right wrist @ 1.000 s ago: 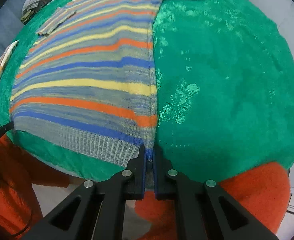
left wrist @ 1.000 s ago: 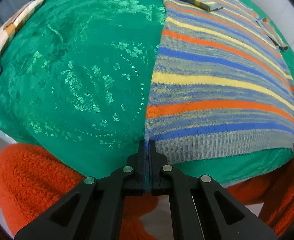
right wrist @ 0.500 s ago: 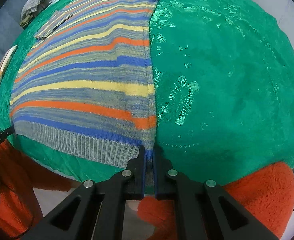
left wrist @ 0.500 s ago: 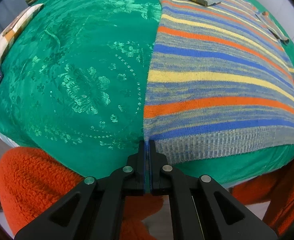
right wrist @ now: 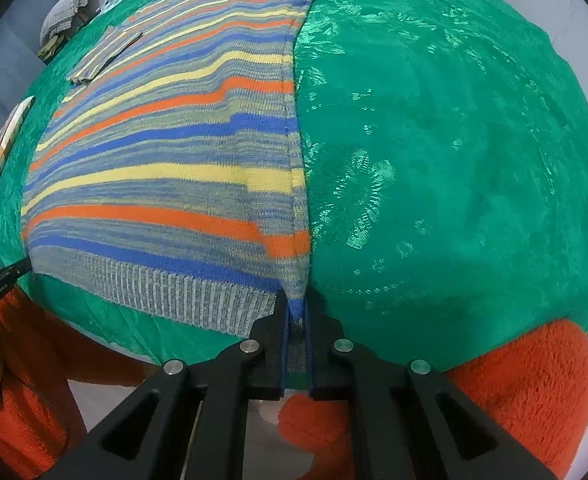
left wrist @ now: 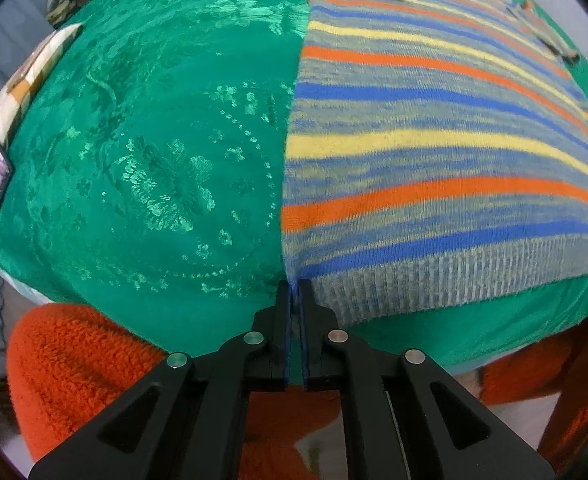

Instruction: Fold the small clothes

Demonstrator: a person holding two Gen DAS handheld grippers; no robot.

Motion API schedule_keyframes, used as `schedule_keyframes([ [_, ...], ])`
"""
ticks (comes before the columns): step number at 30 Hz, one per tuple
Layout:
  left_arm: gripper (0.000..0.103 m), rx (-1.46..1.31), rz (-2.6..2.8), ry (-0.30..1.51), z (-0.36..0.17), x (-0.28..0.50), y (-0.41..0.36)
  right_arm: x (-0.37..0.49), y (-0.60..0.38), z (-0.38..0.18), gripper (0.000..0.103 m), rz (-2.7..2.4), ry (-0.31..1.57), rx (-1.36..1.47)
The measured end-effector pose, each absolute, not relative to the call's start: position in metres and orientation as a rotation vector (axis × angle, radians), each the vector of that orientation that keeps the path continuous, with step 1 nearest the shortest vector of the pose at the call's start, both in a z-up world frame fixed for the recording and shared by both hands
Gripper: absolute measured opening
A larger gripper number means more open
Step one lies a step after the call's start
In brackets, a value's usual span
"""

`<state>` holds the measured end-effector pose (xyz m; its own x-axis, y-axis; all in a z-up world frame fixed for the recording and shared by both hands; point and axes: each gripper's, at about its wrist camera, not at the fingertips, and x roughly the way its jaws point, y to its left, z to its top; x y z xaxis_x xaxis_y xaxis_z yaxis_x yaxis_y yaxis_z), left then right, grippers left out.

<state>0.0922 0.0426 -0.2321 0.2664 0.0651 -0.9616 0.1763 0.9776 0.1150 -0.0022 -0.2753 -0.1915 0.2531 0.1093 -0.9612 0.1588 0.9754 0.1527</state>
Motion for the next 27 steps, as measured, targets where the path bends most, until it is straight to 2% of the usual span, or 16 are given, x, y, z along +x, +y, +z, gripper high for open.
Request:
schedule_keyframes([
  [1, 0.014, 0.238, -0.067, 1.309, -0.232, 0.089, 0.039, -0.004, -0.276, -0.191, 0.012, -0.031, 1.329, 0.240],
  [2, 0.030, 0.264, -0.051, 1.321, -0.234, 0.086, 0.036, -0.007, -0.277, -0.191, 0.021, -0.028, 1.350, 0.242],
  [3, 0.053, 0.284, -0.031, 1.337, -0.234, 0.082, 0.034, -0.011, -0.278, -0.191, 0.037, -0.028, 1.379, 0.240],
  [4, 0.058, 0.292, -0.019, 1.360, -0.234, 0.078, 0.034, -0.015, -0.280, -0.190, 0.046, -0.031, 1.393, 0.235],
  [5, 0.058, 0.283, -0.017, 1.378, -0.230, 0.074, 0.036, -0.021, -0.283, -0.187, 0.055, -0.038, 1.402, 0.223],
  [8, 0.059, 0.226, -0.016, 1.321, -0.191, 0.057, 0.042, -0.034, -0.302, -0.163, 0.055, -0.049, 1.360, 0.187],
  [12, 0.084, 0.139, 0.011, 1.136, -0.129, 0.058, 0.045, -0.019, -0.335, -0.108, 0.055, -0.115, 1.206, 0.053],
  [14, 0.092, 0.086, 0.027, 1.036, -0.108, 0.067, 0.049, 0.005, -0.340, -0.084, 0.055, -0.117, 1.136, -0.013],
  [17, 0.095, 0.001, 0.036, 0.917, -0.107, 0.096, 0.056, 0.059, -0.330, -0.062, 0.055, -0.019, 1.034, -0.084],
  [19, 0.095, -0.028, 0.026, 0.905, -0.123, 0.111, 0.057, 0.099, -0.312, -0.065, 0.055, 0.064, 1.007, -0.108],
  [23, 0.094, -0.015, -0.013, 0.952, -0.171, 0.108, 0.046, 0.191, -0.280, -0.095, 0.055, 0.114, 1.013, -0.197],
  [24, 0.091, 0.023, -0.009, 0.996, -0.180, 0.106, 0.040, 0.213, -0.273, -0.107, 0.055, 0.106, 1.033, -0.217],
  [27, 0.087, 0.038, -0.031, 1.026, -0.178, 0.100, 0.030, 0.259, -0.269, -0.147, 0.055, 0.030, 1.091, -0.245],
])
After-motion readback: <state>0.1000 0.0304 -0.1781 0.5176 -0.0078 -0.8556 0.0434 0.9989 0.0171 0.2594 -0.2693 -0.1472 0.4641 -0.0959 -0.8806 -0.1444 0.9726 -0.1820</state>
